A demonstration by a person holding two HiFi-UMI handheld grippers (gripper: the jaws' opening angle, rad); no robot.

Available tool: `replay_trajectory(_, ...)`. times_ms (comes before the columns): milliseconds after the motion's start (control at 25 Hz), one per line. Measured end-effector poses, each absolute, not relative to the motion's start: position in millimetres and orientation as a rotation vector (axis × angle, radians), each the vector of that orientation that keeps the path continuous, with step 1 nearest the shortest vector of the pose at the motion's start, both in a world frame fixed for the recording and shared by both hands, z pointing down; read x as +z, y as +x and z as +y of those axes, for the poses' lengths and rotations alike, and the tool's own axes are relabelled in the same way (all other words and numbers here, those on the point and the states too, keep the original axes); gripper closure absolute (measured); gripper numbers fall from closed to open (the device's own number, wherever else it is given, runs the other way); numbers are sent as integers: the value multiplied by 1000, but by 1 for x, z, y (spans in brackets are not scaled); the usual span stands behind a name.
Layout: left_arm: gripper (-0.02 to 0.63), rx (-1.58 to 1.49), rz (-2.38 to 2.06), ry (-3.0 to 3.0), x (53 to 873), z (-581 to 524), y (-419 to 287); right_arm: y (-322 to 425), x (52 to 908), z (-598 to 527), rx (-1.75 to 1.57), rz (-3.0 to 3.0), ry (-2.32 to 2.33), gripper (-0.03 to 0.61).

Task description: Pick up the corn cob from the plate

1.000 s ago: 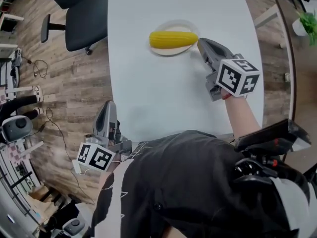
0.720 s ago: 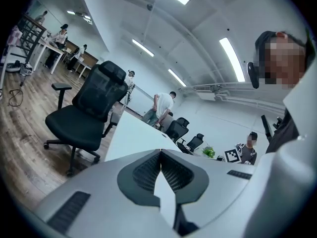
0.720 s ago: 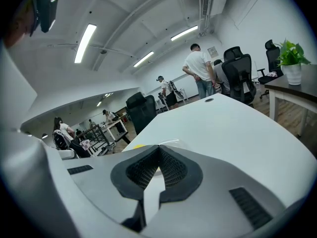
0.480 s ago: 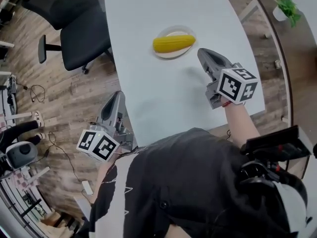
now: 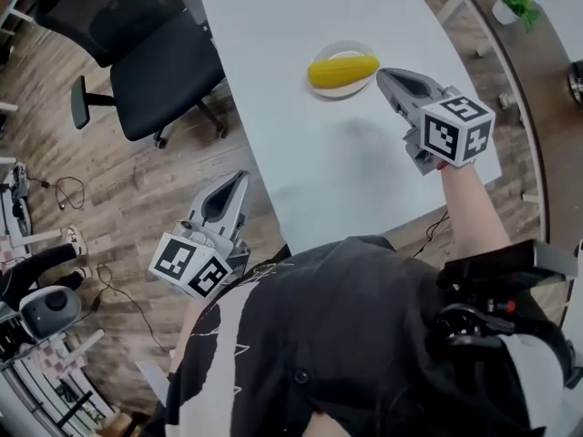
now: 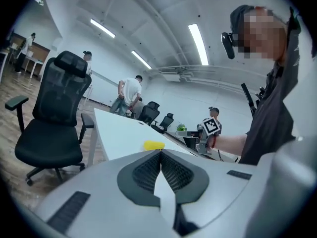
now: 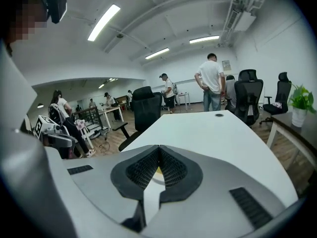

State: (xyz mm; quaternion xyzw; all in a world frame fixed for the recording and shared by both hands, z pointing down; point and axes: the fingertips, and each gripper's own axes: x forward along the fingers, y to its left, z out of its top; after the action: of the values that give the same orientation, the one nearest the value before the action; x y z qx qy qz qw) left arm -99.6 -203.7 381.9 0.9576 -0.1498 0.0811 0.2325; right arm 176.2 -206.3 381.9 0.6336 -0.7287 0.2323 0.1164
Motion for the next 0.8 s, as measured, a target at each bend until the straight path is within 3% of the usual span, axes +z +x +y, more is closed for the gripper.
replay_trajectory(600, 600, 39, -812, 2367, 397, -231, -131, 170, 425, -249, 379, -1987, 1199, 556)
replay_trajectory(640, 600, 39, -836, 2357, 397, -229, -132, 170, 430, -252, 369, -1988, 1157, 528)
replay_trajectory(680, 600, 41, -859, 2350, 398, -226, -133, 170, 436, -253, 364, -1989, 1116, 455)
replay_trajectory(800, 600, 53, -929, 2322, 404, -217, -138, 171, 447, -257, 328, -1981, 1005, 431)
